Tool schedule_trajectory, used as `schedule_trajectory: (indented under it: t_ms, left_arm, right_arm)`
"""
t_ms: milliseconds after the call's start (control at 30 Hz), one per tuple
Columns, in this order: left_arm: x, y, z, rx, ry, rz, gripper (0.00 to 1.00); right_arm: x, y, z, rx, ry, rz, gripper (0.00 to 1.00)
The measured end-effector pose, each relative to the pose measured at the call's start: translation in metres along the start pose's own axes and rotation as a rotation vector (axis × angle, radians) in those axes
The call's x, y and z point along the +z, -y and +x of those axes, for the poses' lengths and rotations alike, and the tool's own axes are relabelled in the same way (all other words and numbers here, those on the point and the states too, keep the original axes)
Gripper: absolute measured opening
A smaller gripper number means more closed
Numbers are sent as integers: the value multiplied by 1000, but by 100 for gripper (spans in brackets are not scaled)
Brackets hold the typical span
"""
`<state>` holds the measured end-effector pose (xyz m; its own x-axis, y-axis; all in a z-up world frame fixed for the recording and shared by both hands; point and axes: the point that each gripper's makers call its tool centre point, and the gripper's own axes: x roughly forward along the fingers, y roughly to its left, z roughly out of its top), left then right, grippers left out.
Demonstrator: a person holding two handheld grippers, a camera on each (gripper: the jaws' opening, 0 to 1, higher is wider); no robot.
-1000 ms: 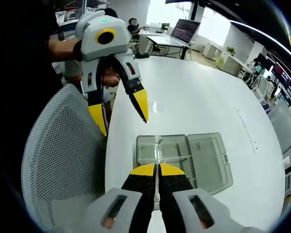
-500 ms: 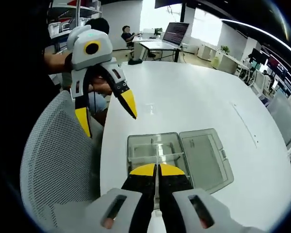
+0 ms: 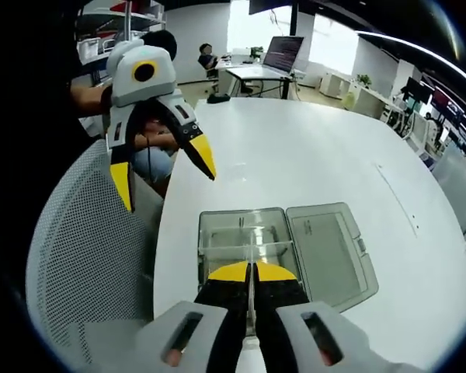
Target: Insert the divider into the dual guide fixture by aligning both edges with the guide slots and pushing it downward to the bottom, including one-sided entry, uneven engagement, binding, and posture correction.
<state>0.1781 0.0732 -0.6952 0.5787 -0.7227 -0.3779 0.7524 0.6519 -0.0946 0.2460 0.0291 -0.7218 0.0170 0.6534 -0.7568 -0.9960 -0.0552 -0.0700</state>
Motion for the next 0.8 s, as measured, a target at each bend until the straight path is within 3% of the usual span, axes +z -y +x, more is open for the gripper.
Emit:
schedule_trajectory:
  t_ms: [433, 667, 800]
  left_arm:
    - [1, -4, -2, 10, 5, -21, 53]
    - [1, -4, -1, 6, 8, -28, 53]
    - [1, -5, -2, 6, 8, -31, 53]
  right_arm:
    - [-3, 0, 5, 15, -3, 11, 0]
    - [-4, -4, 6, 52, -17, -97, 0]
    - [-4, -4, 8, 57, -21, -112, 0]
